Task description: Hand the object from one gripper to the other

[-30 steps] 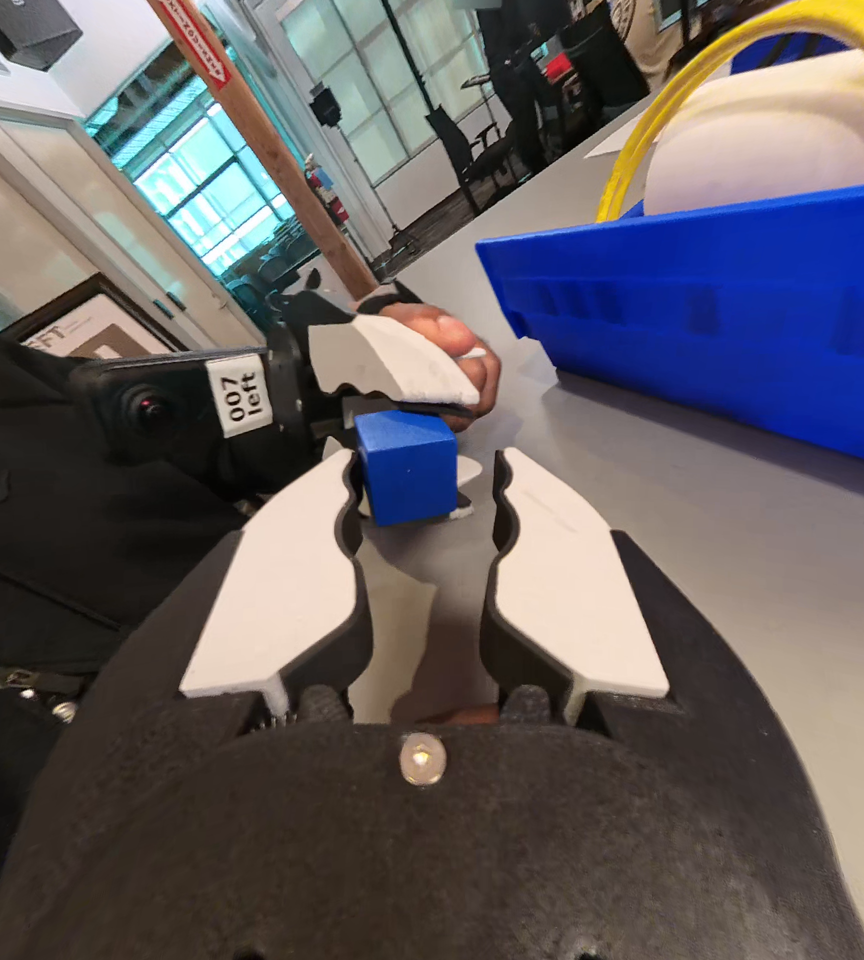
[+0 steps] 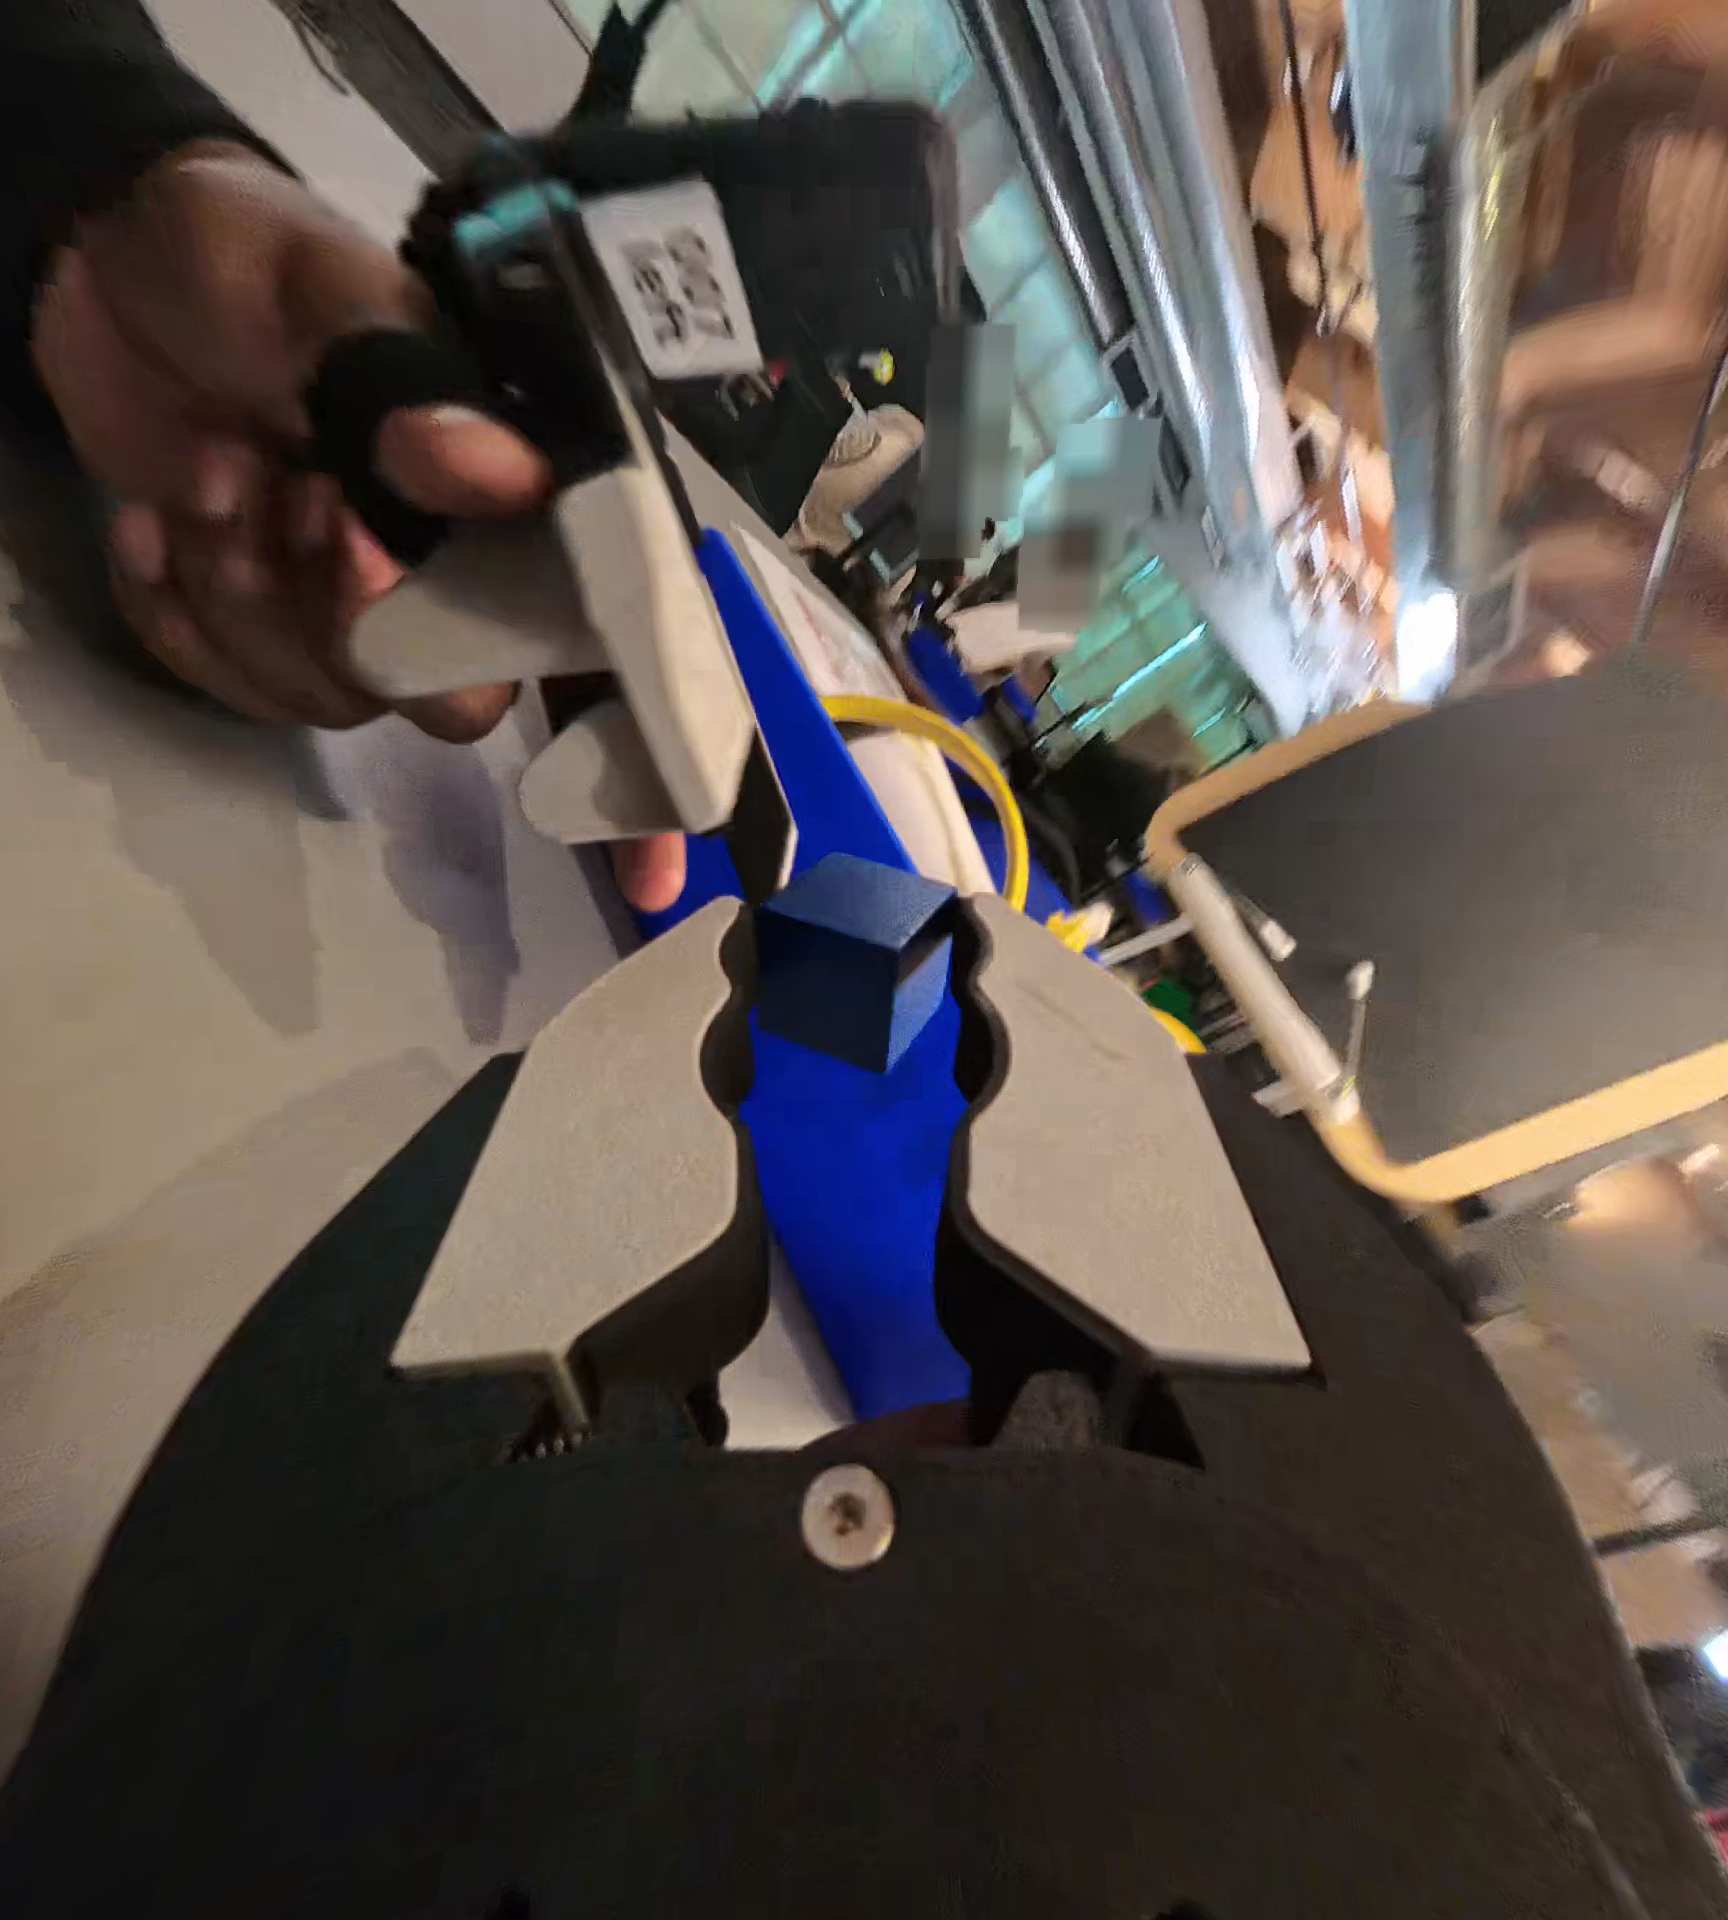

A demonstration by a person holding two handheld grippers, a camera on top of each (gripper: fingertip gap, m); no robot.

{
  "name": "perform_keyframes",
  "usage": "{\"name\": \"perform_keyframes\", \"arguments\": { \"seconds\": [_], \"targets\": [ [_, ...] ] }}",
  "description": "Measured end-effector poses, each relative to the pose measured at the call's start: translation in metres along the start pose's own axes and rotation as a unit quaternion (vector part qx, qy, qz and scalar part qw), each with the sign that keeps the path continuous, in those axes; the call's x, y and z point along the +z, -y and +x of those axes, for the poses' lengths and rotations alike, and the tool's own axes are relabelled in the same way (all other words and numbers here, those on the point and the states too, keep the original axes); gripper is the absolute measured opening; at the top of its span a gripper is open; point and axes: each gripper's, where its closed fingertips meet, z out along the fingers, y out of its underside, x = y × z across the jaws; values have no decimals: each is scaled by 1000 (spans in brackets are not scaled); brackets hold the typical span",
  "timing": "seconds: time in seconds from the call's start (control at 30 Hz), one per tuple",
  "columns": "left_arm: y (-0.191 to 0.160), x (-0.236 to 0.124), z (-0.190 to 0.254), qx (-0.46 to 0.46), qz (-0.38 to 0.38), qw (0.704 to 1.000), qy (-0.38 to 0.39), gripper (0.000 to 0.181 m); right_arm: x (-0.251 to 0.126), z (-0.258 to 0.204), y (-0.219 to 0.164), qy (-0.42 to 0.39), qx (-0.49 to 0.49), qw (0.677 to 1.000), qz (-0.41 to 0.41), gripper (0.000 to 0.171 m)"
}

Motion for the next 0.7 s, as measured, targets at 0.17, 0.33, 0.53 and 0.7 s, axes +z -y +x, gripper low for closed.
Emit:
{"name": "perform_keyframes", "arguments": {
  "seconds": [0.17, 0.33, 0.53, 0.7],
  "targets": [
    [2, -1, 3, -131, 21, 988, -83, 49, 8, -20, 15, 10, -69, 996, 64, 35],
    [-11, 4, 20, -105, -17, 988, -110, 32, 14, -22, 24, -24, -87, 991, 101, 36],
    [9, -9, 8, 167, 29, 985, 20, 31, 10, -10, 16, -18, 90, 993, 73, 37],
    [23, -25, -13, 460, 19, 864, 203, 31, 10, -2, 8, 99, 419, 900, 67, 41]
  ]
}}
